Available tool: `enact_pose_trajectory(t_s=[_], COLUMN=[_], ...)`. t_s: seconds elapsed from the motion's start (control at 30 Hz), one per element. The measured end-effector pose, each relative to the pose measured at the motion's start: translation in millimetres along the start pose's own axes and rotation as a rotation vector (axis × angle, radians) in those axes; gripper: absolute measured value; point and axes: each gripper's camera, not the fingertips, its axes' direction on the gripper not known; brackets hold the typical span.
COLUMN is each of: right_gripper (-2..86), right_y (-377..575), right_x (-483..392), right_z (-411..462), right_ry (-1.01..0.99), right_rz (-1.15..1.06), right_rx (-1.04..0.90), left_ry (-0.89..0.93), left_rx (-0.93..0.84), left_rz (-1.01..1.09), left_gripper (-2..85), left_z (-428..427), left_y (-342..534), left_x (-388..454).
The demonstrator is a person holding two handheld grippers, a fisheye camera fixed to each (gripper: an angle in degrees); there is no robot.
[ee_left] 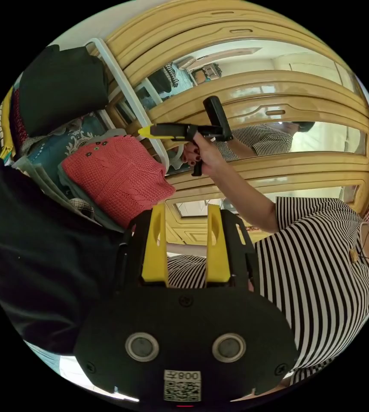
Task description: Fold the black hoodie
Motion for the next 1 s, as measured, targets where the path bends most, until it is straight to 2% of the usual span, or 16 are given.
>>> enact_pose_trajectory(t_s=[0.2, 0.3, 0.4, 0.53, 0.7, 0.87, 1.0], right_gripper=[10.4, 10.3, 9.0, 4.3, 2.1, 1.5, 1.4], right_y=[-112, -148, -167, -163, -127, -96, -84], right_x=[-43, -57, -65, -90, -165, -230, -271], right_z=[-24, -21, -10, -8, -34, -31, -17], right_ry=[0.056, 0.139, 0.114, 0.061, -0.096, -0.147, -0.112], right_rz=[-0.019, 0.019, 0.048, 0.004, -0.256, -0.409, -0.474], right_rx=[0.148, 0.168, 0.131, 0.145, 0.245, 0.217, 0.174], left_ry=[-0.056, -0.074, -0.110, -0.173, -0.308, -0.497, -0.580], left_rx=[0.098, 0.145, 0.179, 0.220, 0.312, 0.426, 0.355], left_rz=[-0.027, -0.043, -0.057, -0.070, -0.033, -0.042, -0.112], left_gripper=[13.6, 13.6, 13.6, 13.5, 13.7, 16.9, 20.2], left_z=[0, 2, 6, 7, -10, -37, -30], left_y=[1, 1, -1, -9, -36, -91, -142], left_x=[24, 38, 50, 64, 86, 101, 91])
